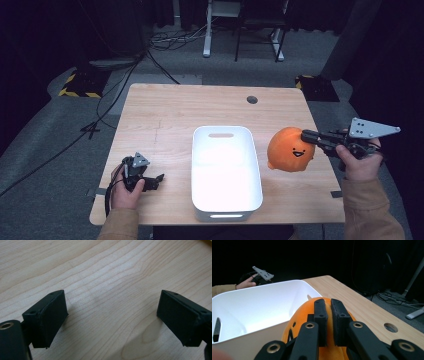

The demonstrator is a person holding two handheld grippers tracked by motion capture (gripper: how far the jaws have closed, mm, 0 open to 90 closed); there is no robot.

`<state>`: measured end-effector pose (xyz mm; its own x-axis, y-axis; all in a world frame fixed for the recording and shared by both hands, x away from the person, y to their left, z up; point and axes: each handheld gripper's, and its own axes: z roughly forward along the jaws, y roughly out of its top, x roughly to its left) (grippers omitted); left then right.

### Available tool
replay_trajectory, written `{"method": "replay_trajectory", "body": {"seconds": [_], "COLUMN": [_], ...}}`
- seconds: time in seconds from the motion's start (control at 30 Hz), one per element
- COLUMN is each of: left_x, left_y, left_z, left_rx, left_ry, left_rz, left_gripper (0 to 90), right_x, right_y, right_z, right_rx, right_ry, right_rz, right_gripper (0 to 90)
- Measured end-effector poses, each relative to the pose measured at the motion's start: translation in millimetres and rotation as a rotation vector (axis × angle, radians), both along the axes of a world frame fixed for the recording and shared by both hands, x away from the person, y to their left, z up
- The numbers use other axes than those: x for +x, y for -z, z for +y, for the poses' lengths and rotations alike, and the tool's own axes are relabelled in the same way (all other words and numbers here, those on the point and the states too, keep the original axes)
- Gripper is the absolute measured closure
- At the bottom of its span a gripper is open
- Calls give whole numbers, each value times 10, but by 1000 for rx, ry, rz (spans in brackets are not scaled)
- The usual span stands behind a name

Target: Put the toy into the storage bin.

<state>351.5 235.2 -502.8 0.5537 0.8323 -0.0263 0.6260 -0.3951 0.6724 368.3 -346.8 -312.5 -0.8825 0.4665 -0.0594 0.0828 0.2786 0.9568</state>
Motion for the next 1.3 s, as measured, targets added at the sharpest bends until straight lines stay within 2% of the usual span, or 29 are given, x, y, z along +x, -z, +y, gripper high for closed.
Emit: {"method": "replay_trajectory", "body": {"seconds": [0.07,0.3,0.67,0.87,1.0,1.03,1.1,1.3], "left_x": [0,-1,2,1,1,2,2,1], "left_y": [0,1,2,0,1,1,1,0], "left_z": [0,-1,-3,-3,-4,-4,-4,-3], "left_rx": [0,0,0,4,4,2,3,4], "left_ry": [0,-1,-1,-3,-3,-2,-2,-3], "left_rz": [0,-1,-2,-3,-3,-2,-2,-3], "left_gripper": [99,99,97,97,96,96,96,97], "right_x": [-26,-76,-145,-172,-179,-176,-174,-199], "right_y": [-95,-285,-545,-637,-639,-635,-635,-648], "right_z": [-6,31,266,425,509,579,603,842], "right_rx": [2,15,43,51,65,70,68,67], "right_ry": [-11,-24,-72,-102,-118,-134,-141,-186], "right_rz": [-11,-26,-67,-87,-87,-83,-83,-86], "right_gripper": [840,840,842,842,842,842,842,842]}}
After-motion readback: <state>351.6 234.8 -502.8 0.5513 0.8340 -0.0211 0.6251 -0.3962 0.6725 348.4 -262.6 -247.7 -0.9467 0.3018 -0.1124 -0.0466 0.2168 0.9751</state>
